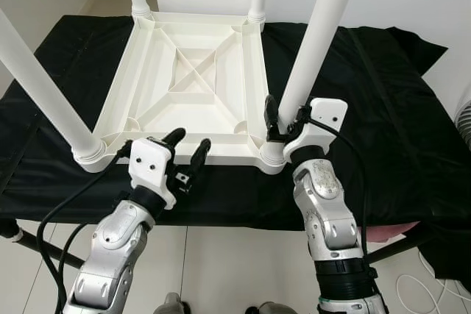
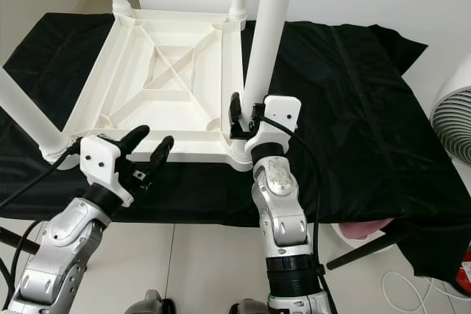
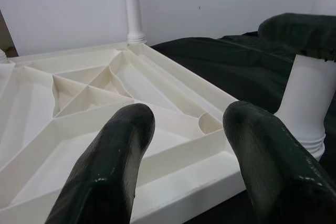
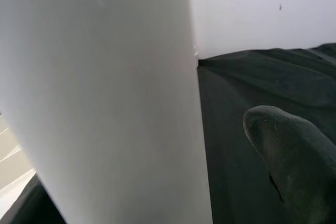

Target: Building children table

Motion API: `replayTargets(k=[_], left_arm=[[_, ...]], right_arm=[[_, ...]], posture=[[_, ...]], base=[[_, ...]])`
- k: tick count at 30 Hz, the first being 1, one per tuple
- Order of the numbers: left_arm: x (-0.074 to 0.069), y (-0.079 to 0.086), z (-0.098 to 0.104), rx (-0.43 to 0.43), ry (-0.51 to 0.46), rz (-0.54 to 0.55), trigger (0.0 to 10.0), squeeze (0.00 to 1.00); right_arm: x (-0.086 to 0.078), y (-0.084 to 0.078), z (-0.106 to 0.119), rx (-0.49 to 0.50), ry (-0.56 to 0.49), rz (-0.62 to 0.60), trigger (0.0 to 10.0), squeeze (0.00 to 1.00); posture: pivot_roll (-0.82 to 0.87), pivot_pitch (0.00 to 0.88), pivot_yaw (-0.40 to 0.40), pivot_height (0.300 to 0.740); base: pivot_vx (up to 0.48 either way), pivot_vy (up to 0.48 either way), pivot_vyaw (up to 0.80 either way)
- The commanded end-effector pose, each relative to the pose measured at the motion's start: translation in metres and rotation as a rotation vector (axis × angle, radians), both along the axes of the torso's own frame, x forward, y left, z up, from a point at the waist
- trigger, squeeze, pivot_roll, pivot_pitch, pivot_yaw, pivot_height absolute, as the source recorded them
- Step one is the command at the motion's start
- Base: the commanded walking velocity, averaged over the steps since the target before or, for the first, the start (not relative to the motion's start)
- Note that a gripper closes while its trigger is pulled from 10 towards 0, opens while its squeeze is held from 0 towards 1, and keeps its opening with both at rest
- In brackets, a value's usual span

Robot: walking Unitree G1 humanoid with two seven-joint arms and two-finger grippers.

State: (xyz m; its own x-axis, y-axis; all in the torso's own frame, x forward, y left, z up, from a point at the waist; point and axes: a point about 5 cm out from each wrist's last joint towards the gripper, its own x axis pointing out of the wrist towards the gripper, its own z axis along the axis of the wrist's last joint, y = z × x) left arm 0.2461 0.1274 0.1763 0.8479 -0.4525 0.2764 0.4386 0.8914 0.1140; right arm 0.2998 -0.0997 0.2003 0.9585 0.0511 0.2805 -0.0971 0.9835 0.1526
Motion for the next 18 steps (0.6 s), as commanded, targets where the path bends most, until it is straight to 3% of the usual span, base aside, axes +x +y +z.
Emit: replayTargets(k=[1, 7, 13, 18], left_arm=[[-0.001, -0.003, -0.004, 0.029, 0.022, -0.07, 10.0, 0.0], [0.0, -0.004, -0.001, 0.025, 0.016, -0.066, 10.0, 0.0], [0.001, -0.006, 0.0, 0.025, 0.016, -0.063, 10.0, 0.0], [0.002, -0.005, 0.002, 0.026, 0.012, -0.056, 10.0, 0.0]], right_arm=[[0.003, -0.001, -0.005, 0.026, 0.047, -0.003, 10.0, 0.0], [0.006, 0.002, -0.012, 0.072, 0.115, 0.001, 10.0, 0.0], [0.009, 0.008, -0.01, 0.212, 0.146, 0.062, 10.0, 0.0], [0.008, 0.01, -0.008, 0.192, 0.139, 0.065, 10.0, 0.0]], posture=[[-0.02, 0.108, 0.001, 0.74], [-0.01, 0.116, -0.001, 0.74], [-0.01, 0.117, 0.0, 0.74], [-0.01, 0.117, 0.002, 0.74]], base=[[0.0, 0.0, 0.0], [0.0, 0.0, 0.0], [0.0, 0.0, 0.0], [0.0, 0.0, 0.0]])
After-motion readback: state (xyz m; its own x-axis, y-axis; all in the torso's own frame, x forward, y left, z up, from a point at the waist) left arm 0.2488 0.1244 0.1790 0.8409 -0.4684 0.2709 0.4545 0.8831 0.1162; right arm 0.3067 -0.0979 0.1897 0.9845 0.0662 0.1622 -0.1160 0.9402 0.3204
